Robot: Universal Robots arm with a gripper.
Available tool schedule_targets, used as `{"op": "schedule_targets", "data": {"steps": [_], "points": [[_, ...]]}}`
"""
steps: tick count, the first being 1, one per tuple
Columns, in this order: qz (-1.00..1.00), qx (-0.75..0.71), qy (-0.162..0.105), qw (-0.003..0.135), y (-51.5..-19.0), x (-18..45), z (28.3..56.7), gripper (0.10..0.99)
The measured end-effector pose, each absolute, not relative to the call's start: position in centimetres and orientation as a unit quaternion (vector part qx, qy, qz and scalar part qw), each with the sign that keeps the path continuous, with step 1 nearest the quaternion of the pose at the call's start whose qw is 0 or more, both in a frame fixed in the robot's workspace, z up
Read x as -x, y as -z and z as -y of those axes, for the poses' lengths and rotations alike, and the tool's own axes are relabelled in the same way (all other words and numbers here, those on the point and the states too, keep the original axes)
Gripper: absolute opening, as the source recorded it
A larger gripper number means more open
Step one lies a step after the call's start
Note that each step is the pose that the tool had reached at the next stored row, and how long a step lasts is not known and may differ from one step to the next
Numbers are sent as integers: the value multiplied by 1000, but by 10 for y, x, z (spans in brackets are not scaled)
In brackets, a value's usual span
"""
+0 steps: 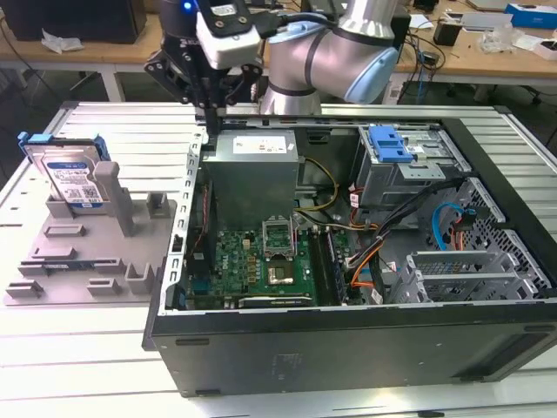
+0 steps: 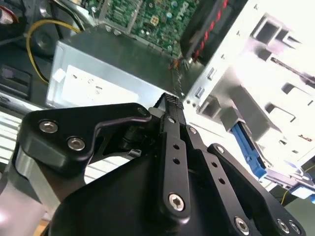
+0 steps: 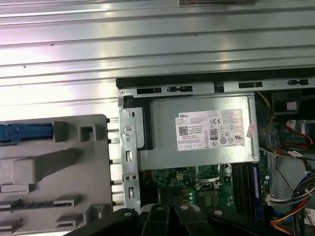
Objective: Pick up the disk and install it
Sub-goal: 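Reach for the disk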
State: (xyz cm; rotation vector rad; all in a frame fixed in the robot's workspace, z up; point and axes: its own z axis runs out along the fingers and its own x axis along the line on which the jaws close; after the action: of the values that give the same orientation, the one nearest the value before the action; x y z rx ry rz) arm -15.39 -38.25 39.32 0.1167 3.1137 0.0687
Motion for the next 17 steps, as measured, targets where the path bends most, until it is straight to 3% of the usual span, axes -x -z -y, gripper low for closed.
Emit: {"op": "schedule_targets", "data": {"steps": [17], "points": [[-999, -37, -22, 12, -392, 237, 340, 106]]}}
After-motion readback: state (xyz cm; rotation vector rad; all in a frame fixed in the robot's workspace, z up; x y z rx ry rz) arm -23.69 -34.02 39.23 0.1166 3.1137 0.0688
